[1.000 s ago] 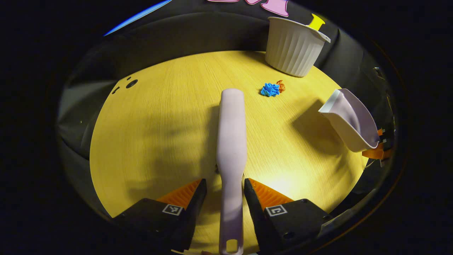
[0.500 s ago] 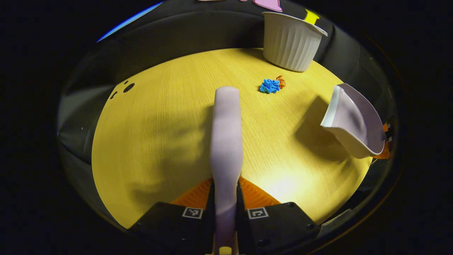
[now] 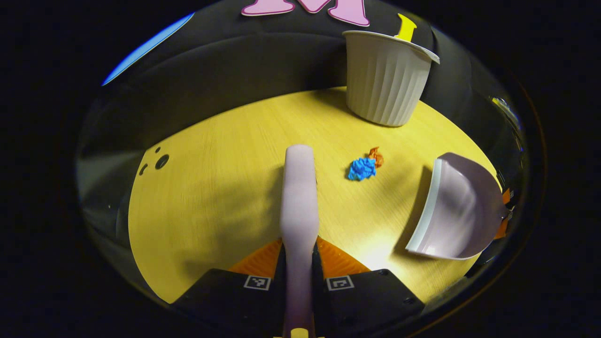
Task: Pick up the small broom and dustpan from the desktop, sweep the trash into the dustpan with the broom, and then empty the trash into the garbage bin.
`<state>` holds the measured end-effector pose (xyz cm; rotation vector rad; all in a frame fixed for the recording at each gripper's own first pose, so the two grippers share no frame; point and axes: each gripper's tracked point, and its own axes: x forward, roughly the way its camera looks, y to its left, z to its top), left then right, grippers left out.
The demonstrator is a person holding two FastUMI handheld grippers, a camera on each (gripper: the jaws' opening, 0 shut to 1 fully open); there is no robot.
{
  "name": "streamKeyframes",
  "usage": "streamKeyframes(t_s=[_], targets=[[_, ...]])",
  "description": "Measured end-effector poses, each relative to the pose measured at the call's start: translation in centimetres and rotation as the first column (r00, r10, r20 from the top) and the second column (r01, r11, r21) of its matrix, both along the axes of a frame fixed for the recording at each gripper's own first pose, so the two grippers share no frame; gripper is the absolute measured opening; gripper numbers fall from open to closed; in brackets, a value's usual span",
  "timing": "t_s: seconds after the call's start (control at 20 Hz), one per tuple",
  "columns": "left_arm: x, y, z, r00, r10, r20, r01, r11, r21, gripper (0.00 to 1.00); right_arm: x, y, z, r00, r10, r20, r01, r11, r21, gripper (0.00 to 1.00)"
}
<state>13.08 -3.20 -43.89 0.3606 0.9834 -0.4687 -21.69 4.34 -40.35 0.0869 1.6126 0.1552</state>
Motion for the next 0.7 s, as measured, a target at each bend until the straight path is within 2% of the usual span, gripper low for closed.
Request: streamKeyframes(t_s=[0.1,0.15,0.2,0.25,0.3,0.4,0.45,0.7], targets=[[1.2,-1.7,0.0,0.999,-0.042,0.013,0.042,0.999,-0.012,0.29,0.2,-0.1,-0.3,1.0,-0.002,-0.009,0.002,1.0,0.0,0.35],[1.7,-2.5,-0.1,0.998,-0.068,0.019,0.068,0.998,-0.007,0.32,0.2,-0.2,-0.4,1.0,-0.001,-0.013,0.001,1.0,-0.001,0.35],[2.2,-3.3,-0.6,0.995,-0.095,0.021,0.095,0.995,-0.005,0.29,0.3,-0.3,-0.5,1.0,-0.002,-0.016,0.002,1.0,-0.001,0.35],[2.3,-4.1,-0.9,0.992,-0.121,0.017,0.121,0.993,-0.006,0.32,0.4,-0.4,-0.7,1.0,-0.003,-0.019,0.003,1.0,-0.002,0.35],[2.4,-4.7,-1.4,0.989,-0.148,0.007,0.148,0.989,-0.004,0.29,0.4,-0.4,-0.9,1.0,-0.004,-0.023,0.004,1.0,-0.001,0.35],[2.1,-5.6,-2.4,0.982,-0.189,-0.025,0.189,0.982,0.004,0.29,0.6,-0.5,-1.3,1.0,-0.008,-0.027,0.008,1.0,0.003,0.35],[2.1,-6.2,-2.6,0.977,-0.209,-0.028,0.209,0.978,-0.008,0.32,0.6,-0.6,-1.2,1.0,-0.01,-0.028,0.01,1.0,0.005,0.35],[0.5,-8.5,-3.0,0.946,-0.315,-0.072,0.309,0.948,-0.08,0.26,1.2,-0.6,-1.5,0.999,-0.02,-0.025,0.02,1.0,0.014,0.35]])
